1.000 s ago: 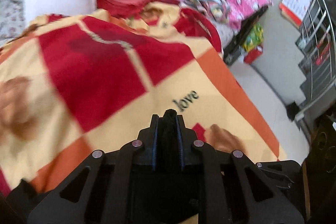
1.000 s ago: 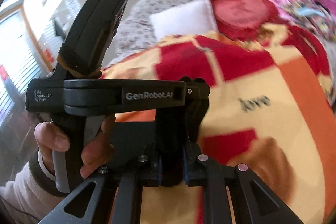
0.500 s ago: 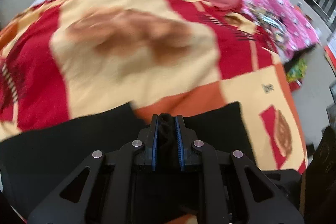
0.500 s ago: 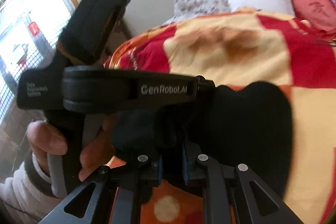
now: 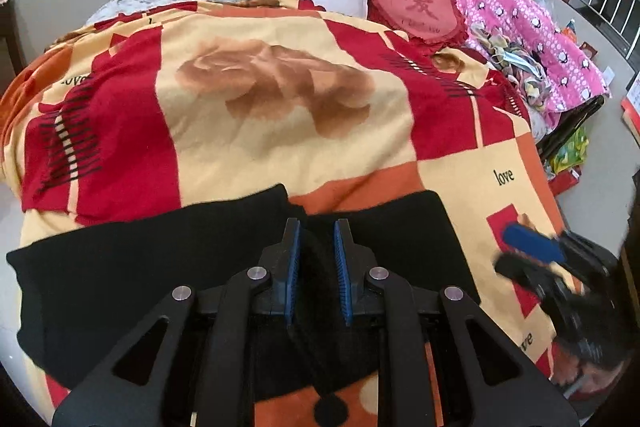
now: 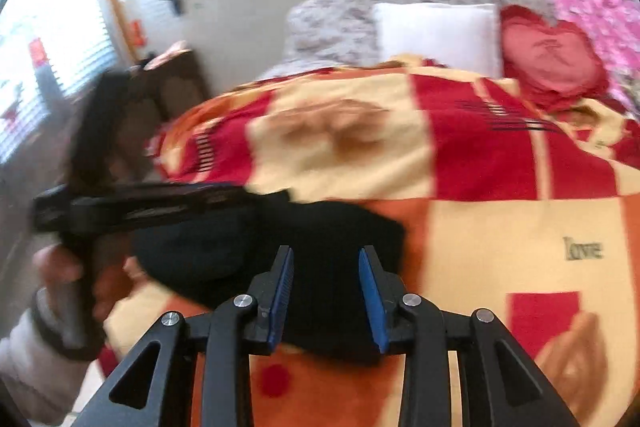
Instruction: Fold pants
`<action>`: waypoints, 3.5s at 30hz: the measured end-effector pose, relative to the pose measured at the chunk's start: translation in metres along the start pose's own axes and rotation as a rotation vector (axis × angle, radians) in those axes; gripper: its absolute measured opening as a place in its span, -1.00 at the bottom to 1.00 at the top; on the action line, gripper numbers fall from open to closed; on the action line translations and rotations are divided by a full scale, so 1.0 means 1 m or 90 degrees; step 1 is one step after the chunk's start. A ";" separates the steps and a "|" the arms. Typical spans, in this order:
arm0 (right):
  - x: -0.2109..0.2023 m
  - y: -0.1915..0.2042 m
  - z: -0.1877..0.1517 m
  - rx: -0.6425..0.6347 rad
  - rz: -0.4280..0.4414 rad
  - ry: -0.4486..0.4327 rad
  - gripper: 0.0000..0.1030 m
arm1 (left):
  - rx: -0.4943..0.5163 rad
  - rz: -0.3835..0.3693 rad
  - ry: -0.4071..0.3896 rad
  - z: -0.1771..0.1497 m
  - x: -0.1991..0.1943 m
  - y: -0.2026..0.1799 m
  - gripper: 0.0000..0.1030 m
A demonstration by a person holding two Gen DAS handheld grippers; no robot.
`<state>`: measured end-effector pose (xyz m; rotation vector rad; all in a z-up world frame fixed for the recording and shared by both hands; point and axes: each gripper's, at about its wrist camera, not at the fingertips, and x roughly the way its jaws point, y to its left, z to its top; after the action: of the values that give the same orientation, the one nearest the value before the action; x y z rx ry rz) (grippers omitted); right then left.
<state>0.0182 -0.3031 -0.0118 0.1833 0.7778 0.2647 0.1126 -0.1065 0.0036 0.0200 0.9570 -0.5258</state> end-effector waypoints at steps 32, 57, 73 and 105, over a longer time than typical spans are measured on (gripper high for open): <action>0.061 0.018 -0.024 -0.009 -0.032 0.078 0.03 | -0.064 0.085 0.024 -0.046 0.028 0.006 -0.23; 0.079 0.081 -0.023 -0.124 -0.115 0.095 -0.08 | -0.161 0.117 -0.005 -0.083 -0.035 0.064 -0.24; 0.087 0.103 -0.002 -0.128 -0.082 0.083 -0.08 | -0.248 0.103 -0.014 -0.106 -0.066 0.109 -0.24; 0.259 0.287 0.065 -0.404 0.204 0.207 0.04 | -0.475 0.105 -0.061 -0.140 -0.075 0.188 0.56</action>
<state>0.1931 0.0441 -0.0649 -0.3470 0.9474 0.8445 0.0519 0.1231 -0.0591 -0.5868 0.9986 0.0046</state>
